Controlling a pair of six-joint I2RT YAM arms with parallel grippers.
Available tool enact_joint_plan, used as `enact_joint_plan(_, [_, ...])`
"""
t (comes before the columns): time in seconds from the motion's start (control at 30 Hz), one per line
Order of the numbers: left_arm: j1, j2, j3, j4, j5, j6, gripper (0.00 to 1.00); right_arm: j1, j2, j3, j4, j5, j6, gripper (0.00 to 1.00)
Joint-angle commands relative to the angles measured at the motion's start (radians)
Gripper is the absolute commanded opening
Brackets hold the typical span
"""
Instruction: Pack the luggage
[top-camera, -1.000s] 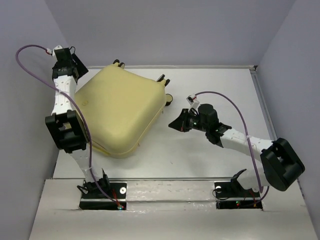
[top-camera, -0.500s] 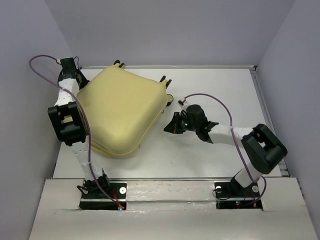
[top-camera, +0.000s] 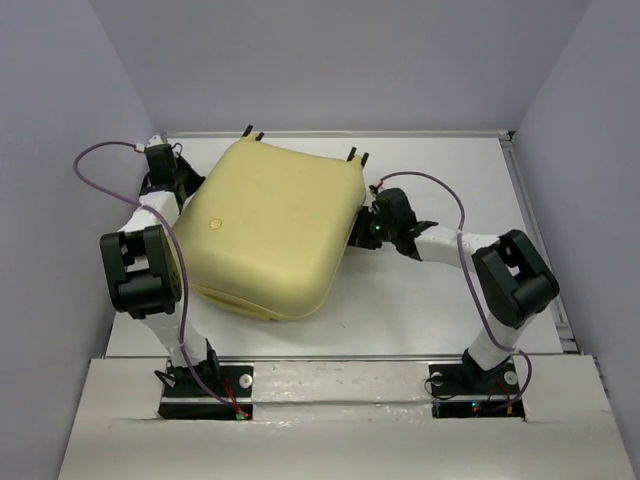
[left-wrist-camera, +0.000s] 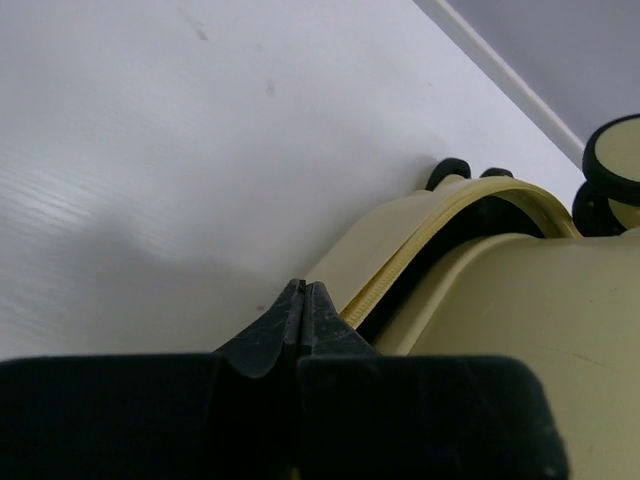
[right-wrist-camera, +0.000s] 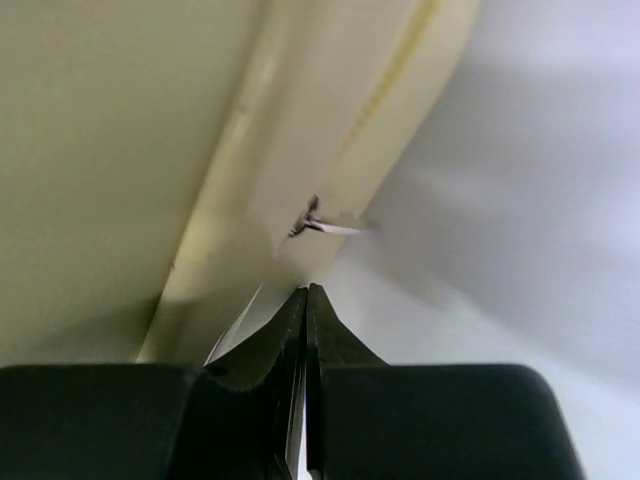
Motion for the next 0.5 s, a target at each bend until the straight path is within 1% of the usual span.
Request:
enact_joint_plan(0.0, [-0.333, -0.022, -0.041, -0.118, 0.298, -0.073, 0.06, -0.108, -0.107, 0.03, 0.244, -0.037, 0.021, 0.07])
enact_joint_plan(0.07, [-0.382, -0.024, -0.024, -0.069, 0.298, -0.128, 0.06, -0.178, -0.133, 0.017, 0.218, -0.077, 0.003, 0.07])
enact_joint_plan(0.13, [-0.404, -0.021, -0.019, -0.026, 0.301, -0.176, 0.06, -0.217, -0.147, 0.025, 0.169, -0.094, -0.032, 0.07])
enact_joint_plan(0.2, [-0.421, -0.016, -0.011, 0.0, 0.296, -0.193, 0.06, -0.261, -0.168, 0.031, 0.141, -0.094, -0.056, 0.07])
enact_joint_plan(0.3, [-0.422, -0.021, -0.004, 0.009, 0.276, -0.204, 0.06, -0.283, -0.172, 0.052, 0.091, -0.099, -0.091, 0.07])
enact_joint_plan(0.33, [-0.419, -0.042, 0.005, 0.0, 0.232, -0.196, 0.08, -0.294, -0.167, 0.059, 0.071, -0.1, -0.108, 0.07])
enact_joint_plan(0.37, [-0.418, -0.054, 0.012, -0.009, 0.206, -0.184, 0.19, -0.294, -0.164, 0.069, 0.063, -0.103, -0.112, 0.07])
enact_joint_plan(0.4, [-0.414, -0.073, 0.018, -0.015, 0.183, -0.179, 0.26, -0.294, -0.161, 0.069, 0.059, -0.106, -0.111, 0.07])
enact_joint_plan(0.43, [-0.405, -0.09, 0.033, -0.025, 0.16, -0.175, 0.36, -0.294, -0.158, 0.069, 0.057, -0.107, -0.109, 0.07])
enact_joint_plan(0.47, [-0.401, -0.131, 0.045, -0.032, 0.115, -0.168, 0.49, -0.294, -0.159, 0.066, 0.055, -0.1, -0.106, 0.07])
